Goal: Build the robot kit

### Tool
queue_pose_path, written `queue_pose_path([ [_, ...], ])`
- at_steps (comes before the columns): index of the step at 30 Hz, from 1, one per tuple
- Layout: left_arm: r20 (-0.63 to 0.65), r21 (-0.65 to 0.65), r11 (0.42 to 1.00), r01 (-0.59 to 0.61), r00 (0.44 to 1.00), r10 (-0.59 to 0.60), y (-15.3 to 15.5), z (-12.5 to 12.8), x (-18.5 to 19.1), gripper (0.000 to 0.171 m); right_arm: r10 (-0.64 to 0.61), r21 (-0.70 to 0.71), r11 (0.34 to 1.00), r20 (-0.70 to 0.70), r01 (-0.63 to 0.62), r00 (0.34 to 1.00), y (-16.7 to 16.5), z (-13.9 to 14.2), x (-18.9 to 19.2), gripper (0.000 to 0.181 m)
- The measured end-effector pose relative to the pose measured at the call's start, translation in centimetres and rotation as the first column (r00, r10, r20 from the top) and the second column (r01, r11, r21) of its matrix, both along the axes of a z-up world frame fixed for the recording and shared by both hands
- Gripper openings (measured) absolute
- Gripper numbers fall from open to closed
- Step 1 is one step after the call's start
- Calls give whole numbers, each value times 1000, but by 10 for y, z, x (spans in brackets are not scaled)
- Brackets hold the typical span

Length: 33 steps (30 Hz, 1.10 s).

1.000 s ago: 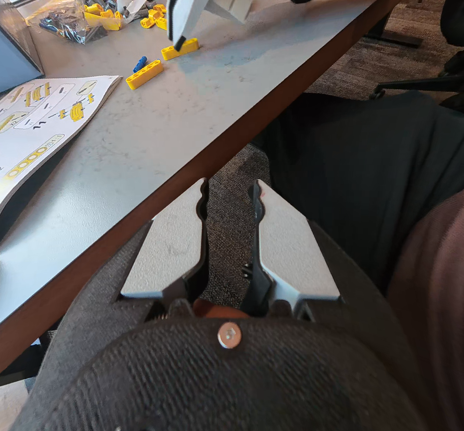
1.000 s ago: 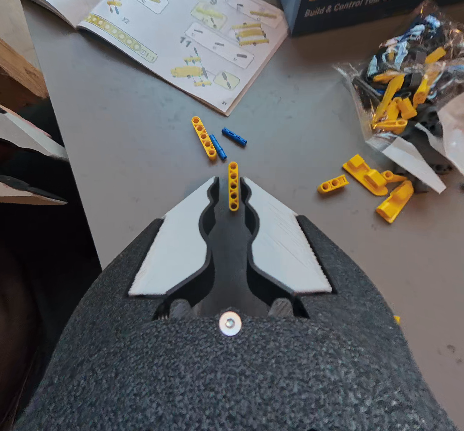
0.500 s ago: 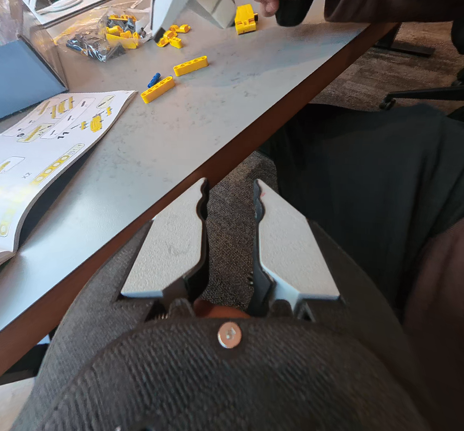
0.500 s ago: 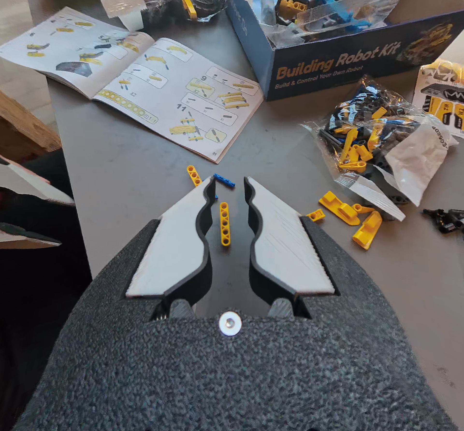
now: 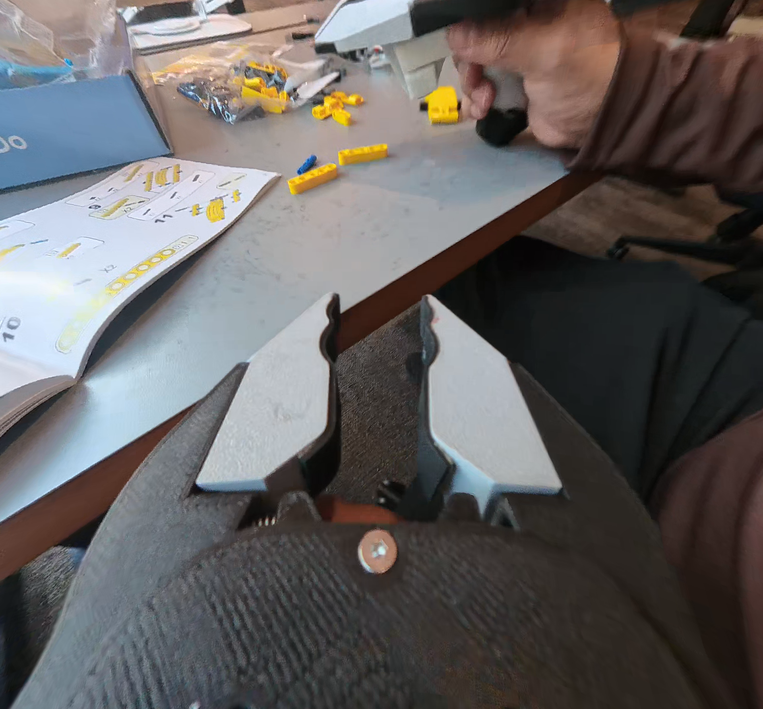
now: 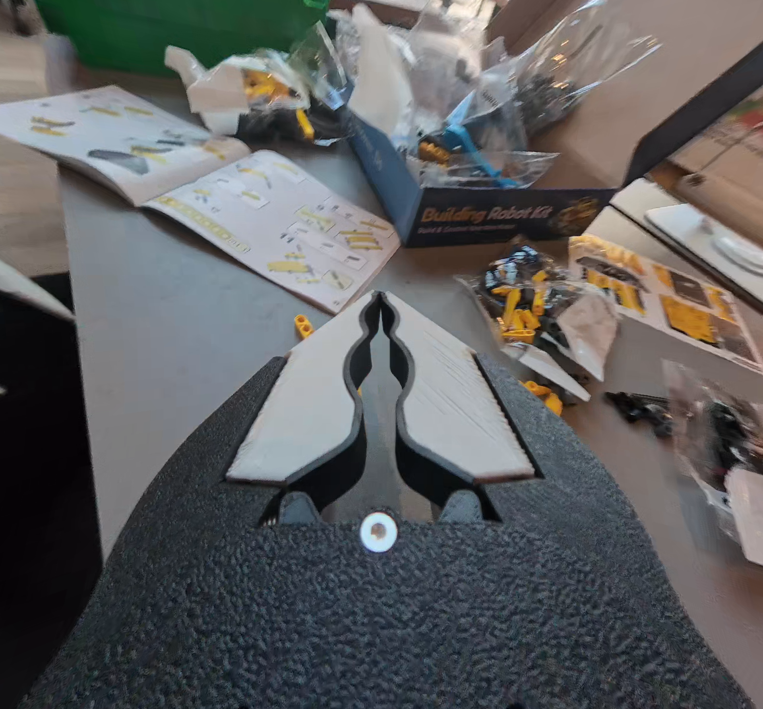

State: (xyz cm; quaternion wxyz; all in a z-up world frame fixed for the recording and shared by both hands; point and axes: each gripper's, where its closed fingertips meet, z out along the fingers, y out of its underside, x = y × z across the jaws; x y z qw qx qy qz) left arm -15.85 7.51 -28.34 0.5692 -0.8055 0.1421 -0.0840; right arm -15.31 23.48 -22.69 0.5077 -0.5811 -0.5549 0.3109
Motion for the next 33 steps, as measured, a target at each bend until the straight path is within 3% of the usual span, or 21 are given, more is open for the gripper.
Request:
queue_pose_path([
  [3,4,50,999,-10,1000,10,-2,12,-4,36,-184,59,979,-152,195,971,33,28,24,0],
  [7,-32,44,998,-39,999,41,-3,8,-11,35,-366,18,925,-219,379,904,85,65,77,0],
  [9,-43,44,998,-45,998,47,-1,6,-12,34,-424,-1,902,-197,433,884,108,69,104,0],
  [14,-41,31,998,-62,997,63,3,5,-9,33,-481,-119,874,-67,472,874,142,46,141,8],
  [17,-27,10,987,-159,987,159,14,11,-19,30,-482,-78,873,5,481,876,148,23,145,3],
  [23,-22,39,989,-140,990,140,48,41,-11,31,-493,-47,867,71,496,867,159,-1,148,3],
  [26,-26,-6,995,-95,995,95,72,42,-5,33,-445,-107,885,90,453,891,155,-14,141,3],
  [28,-27,-30,989,-143,989,142,94,45,-11,29,-426,-129,888,133,442,895,154,-24,138,3],
  [30,18,-48,987,-150,988,151,122,57,-11,29,-455,-98,879,123,467,882,158,-22,138,3],
  [33,0,39,986,-164,986,164,171,88,-12,27,-478,-38,874,114,485,871,159,-20,137,2],
])
